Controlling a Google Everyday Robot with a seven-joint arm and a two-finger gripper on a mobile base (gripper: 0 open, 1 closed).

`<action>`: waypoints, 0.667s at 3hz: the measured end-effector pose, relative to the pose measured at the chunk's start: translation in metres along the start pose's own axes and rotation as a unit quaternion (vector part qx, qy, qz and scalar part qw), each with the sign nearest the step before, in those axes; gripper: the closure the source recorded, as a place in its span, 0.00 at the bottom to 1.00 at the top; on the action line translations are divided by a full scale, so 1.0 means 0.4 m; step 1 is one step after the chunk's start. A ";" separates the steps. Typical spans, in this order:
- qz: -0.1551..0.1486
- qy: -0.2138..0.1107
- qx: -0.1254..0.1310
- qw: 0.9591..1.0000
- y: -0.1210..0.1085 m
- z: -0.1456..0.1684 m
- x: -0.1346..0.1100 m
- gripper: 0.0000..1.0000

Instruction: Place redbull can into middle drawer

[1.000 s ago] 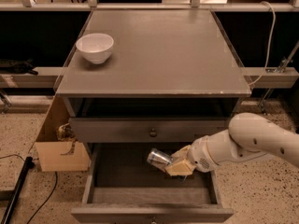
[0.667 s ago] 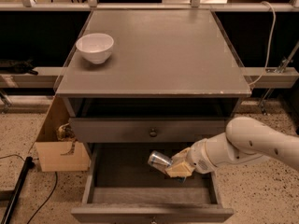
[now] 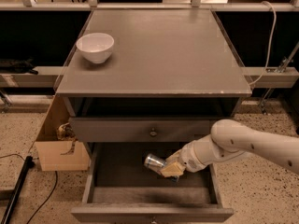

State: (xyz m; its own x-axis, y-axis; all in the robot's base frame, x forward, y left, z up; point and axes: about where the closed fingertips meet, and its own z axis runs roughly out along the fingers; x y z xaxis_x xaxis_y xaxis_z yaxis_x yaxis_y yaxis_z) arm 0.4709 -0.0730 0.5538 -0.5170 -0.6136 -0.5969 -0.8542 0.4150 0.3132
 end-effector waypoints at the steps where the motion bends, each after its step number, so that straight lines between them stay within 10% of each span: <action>1: 0.012 0.018 -0.012 1.000 -0.037 0.080 0.032 1.00; 2: 0.027 0.038 -0.021 0.999 -0.076 0.154 0.081 1.00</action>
Offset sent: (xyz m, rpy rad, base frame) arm 0.0218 0.0049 -0.1116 -0.0703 0.1323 -0.0017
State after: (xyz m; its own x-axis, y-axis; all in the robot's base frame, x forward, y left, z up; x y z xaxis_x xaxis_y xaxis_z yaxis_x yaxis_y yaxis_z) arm 0.4836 -0.0643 0.4793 -0.5636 -0.6403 -0.5218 -0.8258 0.4215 0.3747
